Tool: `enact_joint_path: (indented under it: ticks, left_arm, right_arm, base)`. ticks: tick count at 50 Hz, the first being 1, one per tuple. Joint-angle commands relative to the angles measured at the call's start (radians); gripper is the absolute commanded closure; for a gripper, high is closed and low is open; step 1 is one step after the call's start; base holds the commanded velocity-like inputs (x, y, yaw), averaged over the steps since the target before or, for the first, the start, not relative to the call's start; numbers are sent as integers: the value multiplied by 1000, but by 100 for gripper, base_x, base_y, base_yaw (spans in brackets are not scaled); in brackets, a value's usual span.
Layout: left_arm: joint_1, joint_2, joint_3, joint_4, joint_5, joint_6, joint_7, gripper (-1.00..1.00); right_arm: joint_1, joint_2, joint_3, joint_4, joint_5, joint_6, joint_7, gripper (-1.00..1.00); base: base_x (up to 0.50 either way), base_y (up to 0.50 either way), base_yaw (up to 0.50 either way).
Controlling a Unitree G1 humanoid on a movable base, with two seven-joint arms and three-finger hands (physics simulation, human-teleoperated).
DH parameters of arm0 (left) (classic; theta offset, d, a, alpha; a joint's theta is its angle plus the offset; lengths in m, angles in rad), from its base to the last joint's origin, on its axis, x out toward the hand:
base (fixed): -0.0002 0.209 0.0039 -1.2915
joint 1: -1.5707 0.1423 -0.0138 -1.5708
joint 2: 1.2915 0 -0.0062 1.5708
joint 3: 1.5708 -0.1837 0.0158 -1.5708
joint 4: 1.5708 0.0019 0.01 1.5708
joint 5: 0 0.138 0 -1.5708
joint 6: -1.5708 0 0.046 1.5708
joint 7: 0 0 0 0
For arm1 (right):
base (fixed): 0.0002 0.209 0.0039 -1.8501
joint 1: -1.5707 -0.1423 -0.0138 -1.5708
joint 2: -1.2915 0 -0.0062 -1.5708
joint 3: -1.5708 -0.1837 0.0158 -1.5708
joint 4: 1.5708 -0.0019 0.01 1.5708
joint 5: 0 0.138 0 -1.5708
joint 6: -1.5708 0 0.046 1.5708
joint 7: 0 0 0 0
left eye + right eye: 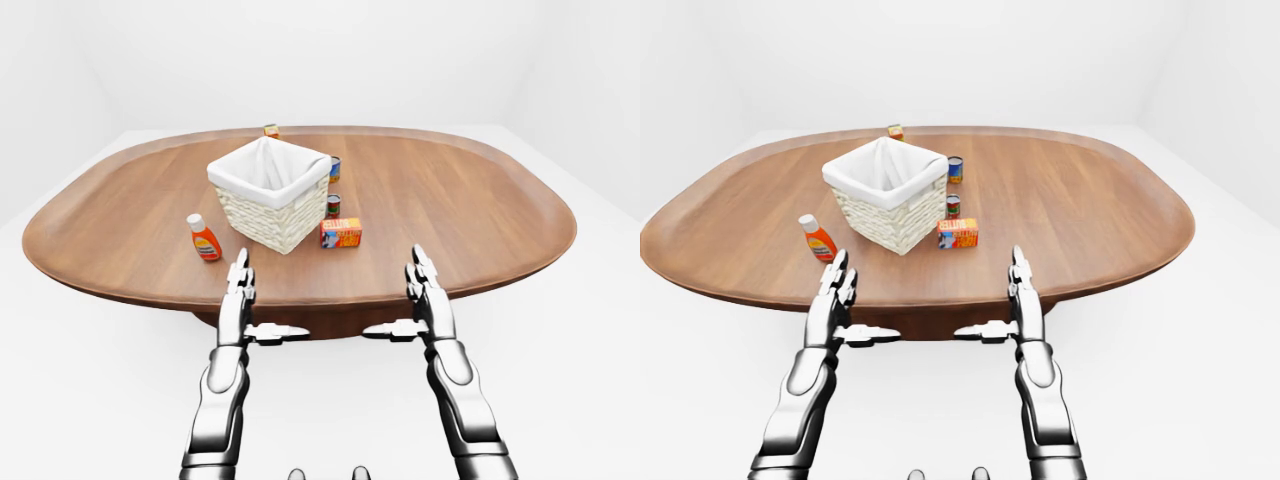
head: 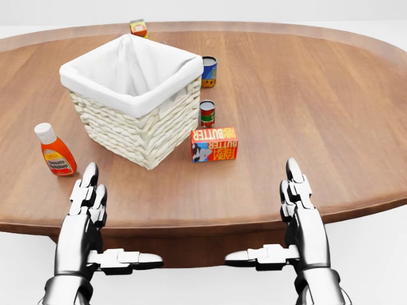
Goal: Pick up the butter and put it in the basket.
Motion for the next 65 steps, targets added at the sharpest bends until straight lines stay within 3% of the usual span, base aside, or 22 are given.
enact_joint_path:
  ticks: [1, 4, 8, 11, 14, 26, 45, 65]
  left_arm:
    - [-1, 13, 23, -3, -11, 4, -26, -100]
    - [-6, 14, 24, -11, -8, 17, -24, -100]
    - [-15, 16, 38, -47, -25, 55, -18, -100]
    - [-21, 19, 42, -82, -30, 86, -14, -100]
    - [-37, 26, 52, -133, -32, 86, -9, -100]
    - [-118, 67, 115, -306, -74, 86, 7, -100]
    - [-171, 99, 159, -360, -101, 86, 8, -100]
    - [-182, 114, 181, -392, -124, 86, 25, -100]
  right_arm:
    - [8, -14, -25, -7, 9, -4, 29, -100]
    - [5, -15, -27, -16, 9, 2, 33, -100]
    - [11, -20, -31, -42, 8, 4, 48, -100]
    - [19, -22, -27, -89, 11, 28, 70, -100]
    - [12, -16, -36, -146, 33, 89, 70, -100]
    - [-22, -25, -37, -280, 34, 89, 59, -100]
    - [-130, -36, -64, -370, 90, 89, 36, -100]
    - [-35, -49, -104, -406, 149, 89, 102, -100]
  base:
    - [0, 0, 0]
    - [0, 0, 0]
    - [0, 0, 0]
    - [0, 0, 0]
    - [0, 0, 0]
    - [0, 0, 0]
    - [0, 0, 0]
    - [3, 5, 0]
